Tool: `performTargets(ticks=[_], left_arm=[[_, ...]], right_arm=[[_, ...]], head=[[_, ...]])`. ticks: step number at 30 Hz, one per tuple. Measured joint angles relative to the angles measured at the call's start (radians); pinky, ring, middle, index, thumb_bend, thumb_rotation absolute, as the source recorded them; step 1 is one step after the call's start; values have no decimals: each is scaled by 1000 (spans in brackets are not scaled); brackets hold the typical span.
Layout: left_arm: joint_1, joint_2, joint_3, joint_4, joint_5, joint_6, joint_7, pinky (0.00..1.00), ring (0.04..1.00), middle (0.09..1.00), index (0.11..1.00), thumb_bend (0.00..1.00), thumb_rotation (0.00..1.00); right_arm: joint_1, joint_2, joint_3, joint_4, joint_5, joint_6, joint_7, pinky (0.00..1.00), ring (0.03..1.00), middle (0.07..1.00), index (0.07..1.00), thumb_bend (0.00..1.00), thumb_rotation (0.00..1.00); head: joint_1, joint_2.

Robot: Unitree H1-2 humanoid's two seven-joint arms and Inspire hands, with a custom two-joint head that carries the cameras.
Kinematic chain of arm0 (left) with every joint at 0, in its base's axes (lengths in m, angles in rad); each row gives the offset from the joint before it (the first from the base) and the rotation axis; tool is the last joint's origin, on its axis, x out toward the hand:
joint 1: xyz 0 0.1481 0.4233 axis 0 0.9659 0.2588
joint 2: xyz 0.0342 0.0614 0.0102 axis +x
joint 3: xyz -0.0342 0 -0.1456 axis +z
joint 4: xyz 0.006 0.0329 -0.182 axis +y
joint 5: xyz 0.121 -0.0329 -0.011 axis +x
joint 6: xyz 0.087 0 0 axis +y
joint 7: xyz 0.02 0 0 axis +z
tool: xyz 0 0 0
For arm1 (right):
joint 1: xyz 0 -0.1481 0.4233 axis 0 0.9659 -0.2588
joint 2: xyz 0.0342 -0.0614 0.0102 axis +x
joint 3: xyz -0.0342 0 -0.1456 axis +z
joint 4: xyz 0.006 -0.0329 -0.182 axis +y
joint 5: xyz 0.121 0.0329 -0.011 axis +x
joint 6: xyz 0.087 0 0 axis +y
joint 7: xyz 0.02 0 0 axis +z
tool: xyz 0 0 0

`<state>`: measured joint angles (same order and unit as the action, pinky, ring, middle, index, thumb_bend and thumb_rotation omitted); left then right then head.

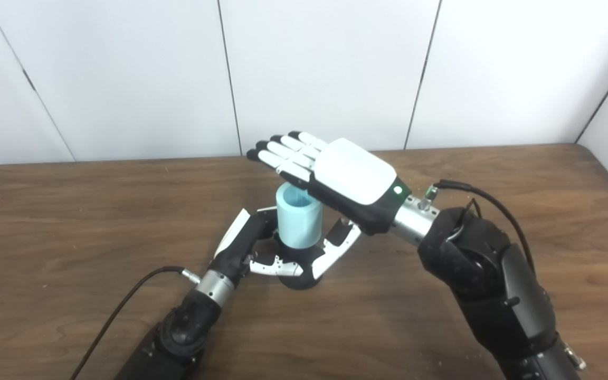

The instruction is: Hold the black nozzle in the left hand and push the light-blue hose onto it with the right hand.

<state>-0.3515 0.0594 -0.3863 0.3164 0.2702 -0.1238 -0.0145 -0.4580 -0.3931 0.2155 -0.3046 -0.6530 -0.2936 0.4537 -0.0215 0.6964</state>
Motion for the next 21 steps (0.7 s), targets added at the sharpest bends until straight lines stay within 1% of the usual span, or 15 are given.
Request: performTargets(ticks=[7, 11, 14, 21], left_arm=[[0, 0, -1, 0, 0, 0, 0, 372, 434, 454, 504, 522, 0], [0, 0, -1, 0, 0, 0, 0, 373, 434, 454, 504, 522, 0], [0, 0, -1, 0, 0, 0, 0, 373, 434, 455, 504, 522, 0], [0, 0, -2, 0, 0, 0, 0, 368, 433, 454, 504, 522, 0]], right_arm=[[0, -32, 28, 11, -6, -34, 11, 1000, 1000, 1000, 1000, 955, 574], [0, -53, 30, 22, -5, -53, 12, 1000, 1000, 1000, 1000, 953, 578], [0, -62, 32, 22, -5, -72, 12, 1000, 1000, 1000, 1000, 955, 583], [2, -68, 44, 22, -5, -85, 12, 1000, 1000, 1000, 1000, 955, 588]], head=[[0, 0], [3, 2], [0, 2], [2, 3]])
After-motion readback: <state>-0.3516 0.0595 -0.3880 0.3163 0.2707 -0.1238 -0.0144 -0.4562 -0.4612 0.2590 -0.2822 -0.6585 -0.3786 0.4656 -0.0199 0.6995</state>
